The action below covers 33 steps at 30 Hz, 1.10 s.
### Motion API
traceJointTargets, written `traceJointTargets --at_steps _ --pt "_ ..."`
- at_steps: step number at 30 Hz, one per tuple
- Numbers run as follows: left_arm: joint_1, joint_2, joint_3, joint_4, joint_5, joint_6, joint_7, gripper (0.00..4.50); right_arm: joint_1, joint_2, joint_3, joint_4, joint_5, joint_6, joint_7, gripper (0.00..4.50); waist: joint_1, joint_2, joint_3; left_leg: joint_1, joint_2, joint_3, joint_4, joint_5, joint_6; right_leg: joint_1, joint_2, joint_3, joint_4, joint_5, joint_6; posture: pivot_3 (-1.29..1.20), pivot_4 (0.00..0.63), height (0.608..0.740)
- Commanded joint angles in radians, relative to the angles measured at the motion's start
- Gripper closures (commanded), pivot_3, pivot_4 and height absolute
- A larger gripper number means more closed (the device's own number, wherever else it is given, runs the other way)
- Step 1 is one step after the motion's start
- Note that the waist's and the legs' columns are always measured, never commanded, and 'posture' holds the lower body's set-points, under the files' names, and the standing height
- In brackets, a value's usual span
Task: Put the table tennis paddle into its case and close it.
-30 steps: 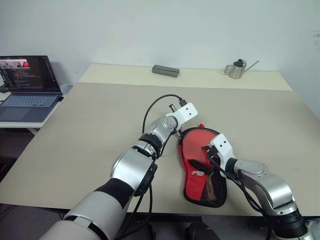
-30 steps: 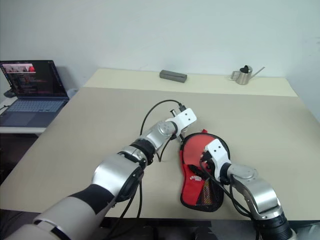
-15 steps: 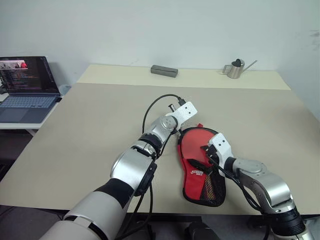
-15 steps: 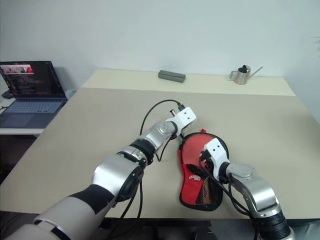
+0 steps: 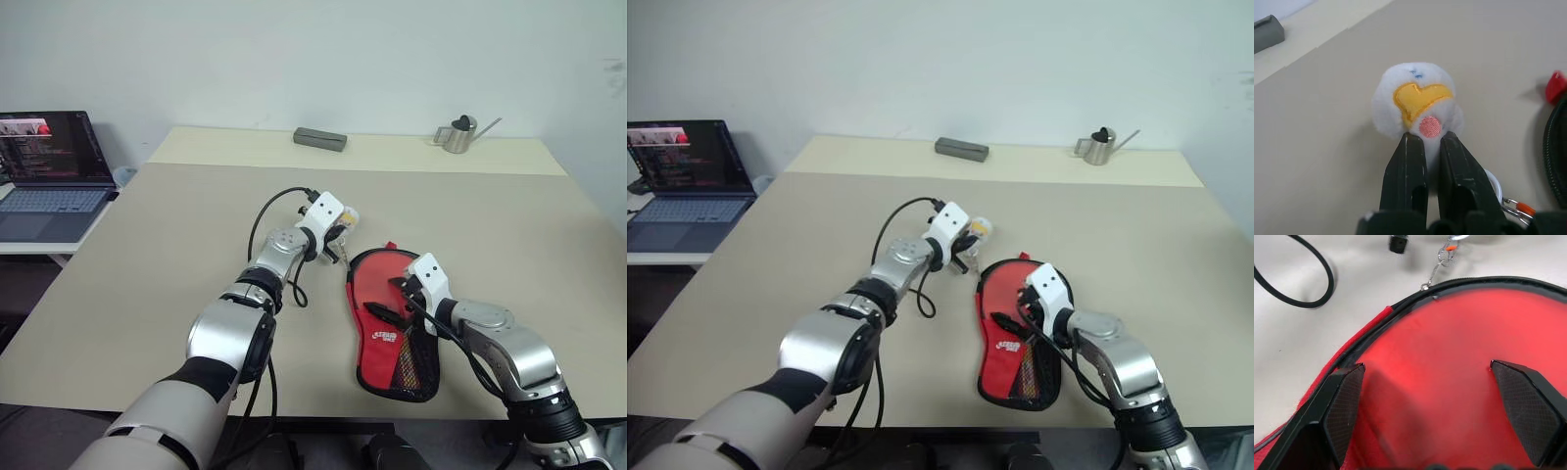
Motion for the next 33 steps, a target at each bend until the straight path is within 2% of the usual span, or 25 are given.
traceJointTargets --at_steps 1,15,23,33 --pt "-0.008 0.033 0.038 -0.102 -0.062 -0.042 -0.030 4.50 0.009 -0.021 -0.041 0.077 0.017 0.015 0.013 0.00 0.001 0.000 0.000 0.000 0.000 0.000 0.000 0.000 0.000 0.000 0.000 0.000 0.000 0.000 0.000 0.00 0.150 0.740" --pt "0.086 0.090 0.036 -0.232 -0.116 -0.011 -0.075 4.50 -0.098 0.001 -0.187 0.040 0.149 -0.014 0.041 0.00 0.001 0.000 0.001 -0.001 0.000 0.001 0.000 0.000 0.000 -0.001 0.000 0.000 0.000 0.000 0.000 0.00 0.150 0.740" --pt "0.115 0.073 0.023 -0.259 -0.115 0.006 -0.099 4.50 -0.109 0.056 -0.114 0.043 0.120 -0.048 0.003 0.00 0.003 0.000 0.000 -0.002 0.001 0.001 0.000 0.000 0.000 -0.003 0.000 0.001 0.000 0.000 0.000 0.00 0.150 0.740" --pt "0.117 0.053 0.017 -0.261 -0.116 0.011 -0.102 4.50 -0.113 0.127 0.008 0.312 -0.057 -0.247 -0.049 0.00 0.004 0.000 0.000 -0.002 0.001 0.001 0.000 0.000 0.000 -0.003 0.000 0.001 0.001 0.000 0.000 0.00 0.150 0.740"
